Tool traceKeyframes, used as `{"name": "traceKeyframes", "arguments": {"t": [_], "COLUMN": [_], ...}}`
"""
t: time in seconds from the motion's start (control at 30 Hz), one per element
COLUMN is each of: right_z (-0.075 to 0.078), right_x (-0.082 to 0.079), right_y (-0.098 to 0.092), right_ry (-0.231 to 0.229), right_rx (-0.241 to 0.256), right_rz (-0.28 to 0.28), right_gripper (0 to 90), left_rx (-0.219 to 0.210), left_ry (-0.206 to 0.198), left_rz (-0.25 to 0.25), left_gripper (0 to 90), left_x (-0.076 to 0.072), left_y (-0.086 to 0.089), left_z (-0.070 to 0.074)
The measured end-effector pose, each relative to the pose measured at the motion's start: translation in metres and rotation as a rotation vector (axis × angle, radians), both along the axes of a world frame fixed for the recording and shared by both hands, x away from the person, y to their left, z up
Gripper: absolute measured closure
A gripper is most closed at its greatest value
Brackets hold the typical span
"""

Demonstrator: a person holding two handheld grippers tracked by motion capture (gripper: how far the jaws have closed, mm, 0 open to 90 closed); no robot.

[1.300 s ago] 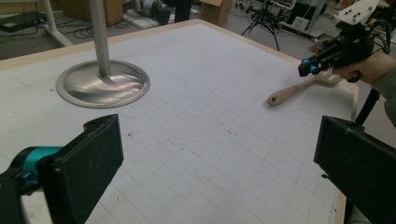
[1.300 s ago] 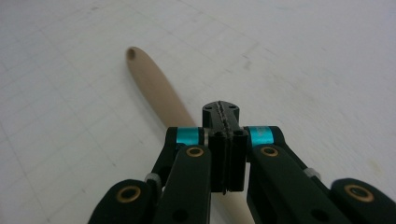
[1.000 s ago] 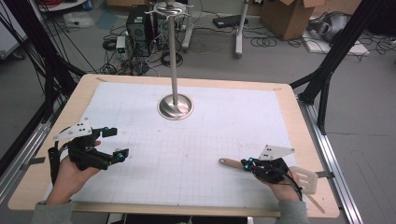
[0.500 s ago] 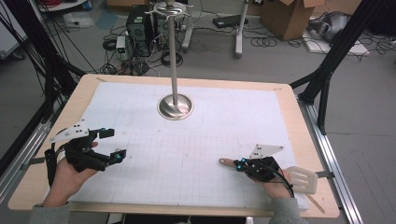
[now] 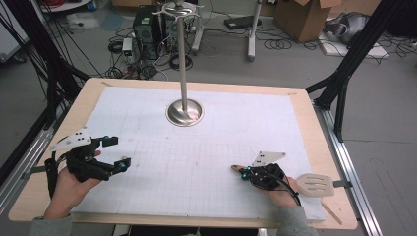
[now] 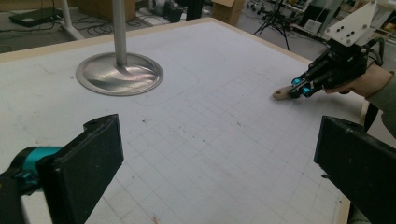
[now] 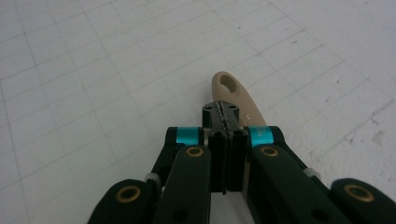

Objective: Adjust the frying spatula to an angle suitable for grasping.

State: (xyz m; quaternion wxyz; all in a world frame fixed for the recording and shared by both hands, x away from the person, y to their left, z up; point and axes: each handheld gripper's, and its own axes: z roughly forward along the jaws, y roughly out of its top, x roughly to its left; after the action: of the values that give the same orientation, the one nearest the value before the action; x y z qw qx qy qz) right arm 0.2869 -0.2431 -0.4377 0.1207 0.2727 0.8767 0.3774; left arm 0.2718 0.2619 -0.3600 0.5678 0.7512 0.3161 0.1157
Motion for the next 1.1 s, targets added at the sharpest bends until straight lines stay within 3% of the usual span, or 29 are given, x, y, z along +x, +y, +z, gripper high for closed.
{"name": "traceKeyframes", "arguments": {"t": [0.37, 1.1], "right_z": [-0.004, -0.007], "right_x": [0.008, 0.028], "right_y": [0.011, 0.018], "right_ry": [-0.007, -0.067], "right_rx": [-0.04, -0.051], "right_rz": [-0.031, -0.159], "right_gripper": [90.0, 90.0], "left_rx": [0.005, 0.01], "left_ry": [0.002, 0.008], "left_rz": [0.016, 0.044], "left_gripper": [1.8, 1.8], "left_x": [-0.004, -0.012], "left_y": [0.006, 0.013], "left_z": [-0.001, -0.003]}}
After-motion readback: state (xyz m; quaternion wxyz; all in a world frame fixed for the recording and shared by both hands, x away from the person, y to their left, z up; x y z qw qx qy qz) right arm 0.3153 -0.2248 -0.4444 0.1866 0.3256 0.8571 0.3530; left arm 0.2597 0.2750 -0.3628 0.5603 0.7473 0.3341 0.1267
